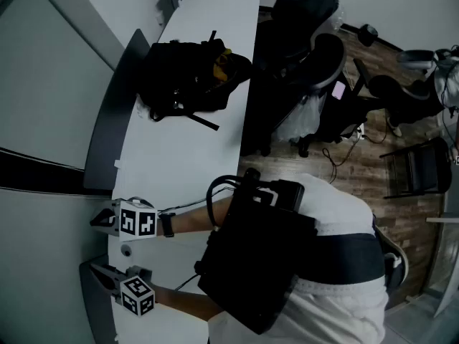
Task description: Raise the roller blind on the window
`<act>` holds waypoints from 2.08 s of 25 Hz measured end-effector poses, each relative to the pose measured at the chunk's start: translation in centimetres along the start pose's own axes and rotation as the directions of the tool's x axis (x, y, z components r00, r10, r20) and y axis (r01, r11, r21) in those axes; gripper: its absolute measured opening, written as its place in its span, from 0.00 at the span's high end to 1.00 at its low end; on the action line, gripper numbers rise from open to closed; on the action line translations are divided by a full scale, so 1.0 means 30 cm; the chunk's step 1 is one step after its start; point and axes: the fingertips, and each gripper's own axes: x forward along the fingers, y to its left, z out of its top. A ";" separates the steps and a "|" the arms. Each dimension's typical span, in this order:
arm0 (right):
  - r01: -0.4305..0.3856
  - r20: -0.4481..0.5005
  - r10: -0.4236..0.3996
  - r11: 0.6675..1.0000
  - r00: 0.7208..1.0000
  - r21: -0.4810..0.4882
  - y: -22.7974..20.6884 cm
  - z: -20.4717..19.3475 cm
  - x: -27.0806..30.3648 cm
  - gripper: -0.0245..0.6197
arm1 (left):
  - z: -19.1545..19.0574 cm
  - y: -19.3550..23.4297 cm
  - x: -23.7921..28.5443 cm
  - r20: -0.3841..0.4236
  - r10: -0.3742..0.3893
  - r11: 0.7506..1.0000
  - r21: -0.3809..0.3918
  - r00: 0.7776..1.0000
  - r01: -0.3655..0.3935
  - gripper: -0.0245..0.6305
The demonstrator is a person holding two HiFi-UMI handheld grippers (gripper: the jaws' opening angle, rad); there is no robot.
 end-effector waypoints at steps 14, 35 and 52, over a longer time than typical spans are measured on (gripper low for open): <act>0.009 -0.031 -0.011 0.998 0.999 -0.068 -0.059 -0.072 0.014 0.96 | -0.164 -0.058 0.089 -0.019 -0.048 0.998 -0.033 0.999 0.048 0.96; -0.044 -0.060 0.037 0.992 0.998 -0.114 -0.298 -0.007 0.566 0.96 | -0.013 0.182 0.649 -0.044 -0.060 0.998 0.027 0.997 0.062 0.96; -0.078 -0.135 0.056 0.984 0.989 -0.163 -0.654 -0.064 1.172 0.95 | 0.123 0.413 1.320 -0.048 -0.122 0.989 0.075 0.991 0.126 0.96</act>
